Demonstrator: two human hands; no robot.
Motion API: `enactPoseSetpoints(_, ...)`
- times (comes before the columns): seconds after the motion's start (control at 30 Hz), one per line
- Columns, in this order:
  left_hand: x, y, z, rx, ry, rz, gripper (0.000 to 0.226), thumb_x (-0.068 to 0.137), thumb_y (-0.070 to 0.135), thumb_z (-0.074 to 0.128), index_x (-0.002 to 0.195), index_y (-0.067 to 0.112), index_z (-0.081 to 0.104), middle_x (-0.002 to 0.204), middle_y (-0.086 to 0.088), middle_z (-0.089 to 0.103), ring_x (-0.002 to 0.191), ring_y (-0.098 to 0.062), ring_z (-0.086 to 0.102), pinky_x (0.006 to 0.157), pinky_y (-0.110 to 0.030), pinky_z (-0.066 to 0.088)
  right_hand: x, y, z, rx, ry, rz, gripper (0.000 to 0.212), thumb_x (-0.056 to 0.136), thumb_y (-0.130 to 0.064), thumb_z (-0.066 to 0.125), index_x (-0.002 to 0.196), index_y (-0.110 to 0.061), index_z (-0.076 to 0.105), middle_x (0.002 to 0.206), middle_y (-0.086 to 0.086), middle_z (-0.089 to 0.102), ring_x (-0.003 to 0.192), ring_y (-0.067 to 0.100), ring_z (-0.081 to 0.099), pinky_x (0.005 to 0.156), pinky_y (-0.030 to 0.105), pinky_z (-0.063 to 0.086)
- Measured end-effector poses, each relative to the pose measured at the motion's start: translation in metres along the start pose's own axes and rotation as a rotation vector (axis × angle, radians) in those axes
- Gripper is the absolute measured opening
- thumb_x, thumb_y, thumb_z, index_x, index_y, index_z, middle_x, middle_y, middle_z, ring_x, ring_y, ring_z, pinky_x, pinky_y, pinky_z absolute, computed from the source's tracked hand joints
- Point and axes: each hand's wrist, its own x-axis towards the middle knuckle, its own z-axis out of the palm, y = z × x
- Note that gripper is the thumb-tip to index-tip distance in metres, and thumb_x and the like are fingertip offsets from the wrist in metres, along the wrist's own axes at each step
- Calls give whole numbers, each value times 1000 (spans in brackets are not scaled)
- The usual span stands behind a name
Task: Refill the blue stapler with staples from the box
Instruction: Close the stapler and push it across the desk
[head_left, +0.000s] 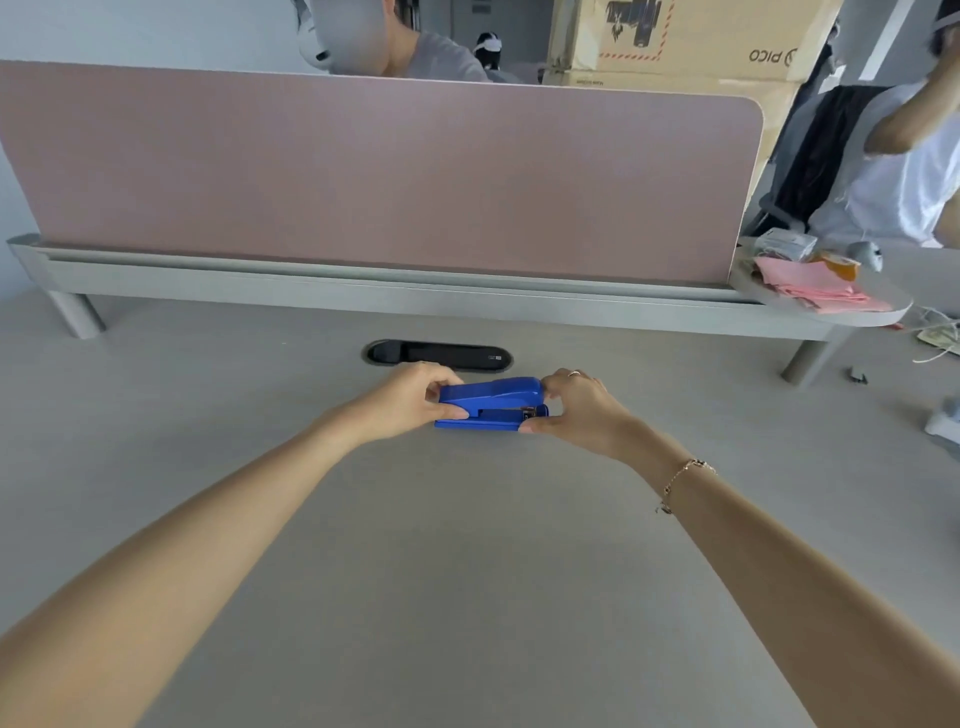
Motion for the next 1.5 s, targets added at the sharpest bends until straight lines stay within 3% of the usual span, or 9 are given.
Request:
enactPoseSetpoints(0.27,46,-11,-6,-17,38,-20,19,83,16,72,101,16,68,98,-4,73,90,-21,69,83,-32,52,48,16,-5,30,-1,12,36,77,-27,70,109,-13,62,101,4,53,108,25,47,91,31,34)
enactPoseSetpoints(0.6,70,-24,-7,-27,13,-39,18,81,18,74,97,23,68,97,0,74,89,-18,70,88,-38,54,74,34,4,94,-14,79,32,73,-28,73,97,-10,64,106,11,60,105,26,49,85,33,39)
enactPoseSetpoints(0.77,71,-23,-6,1,15,-35,20,79,15,76,96,22,69,97,-1,74,88,-19,69,88,-38,55,76,36,7,175,-58,84,32,73,-23,74,99,-8,62,94,8,59,90,25,55,65,27,42)
enactPoseSetpoints(0.97,72,-22,-5,13,24,-41,22,79,14,75,100,19,69,99,-1,73,91,-19,68,90,-38,54,77,35,7,190,-70,107,36,72,-21,75,102,-6,61,106,18,62,98,32,59,85,42,49)
enactPoseSetpoints(1.23,71,-25,-5,51,21,-38,18,79,20,75,95,26,69,95,4,73,88,-15,68,88,-39,54,78,36,9,190,-80,124,38,72,-24,75,102,-6,60,105,18,63,96,33,60,82,42,50)
enactPoseSetpoints(1.33,70,-26,-6,81,46,-59,21,78,20,76,97,23,69,97,1,72,90,-15,66,89,-39,54,77,33,7,191,-83,150,38,72,-24,74,100,-5,59,99,17,62,85,28,57,72,35,47)
enactPoseSetpoints(1.43,65,-29,-6,113,88,-105,31,77,19,78,106,15,68,106,-7,70,96,-20,64,89,-34,51,77,30,9,163,-62,158,27,74,-21,72,86,-6,53,86,9,52,78,23,47,57,25,37)
enactPoseSetpoints(1.5,59,-28,-6,125,124,-136,45,77,19,78,118,9,63,116,-12,66,107,-24,61,92,-31,46,75,28,11,134,-47,166,26,74,-22,71,83,-14,48,90,8,49,83,22,45,60,26,36)
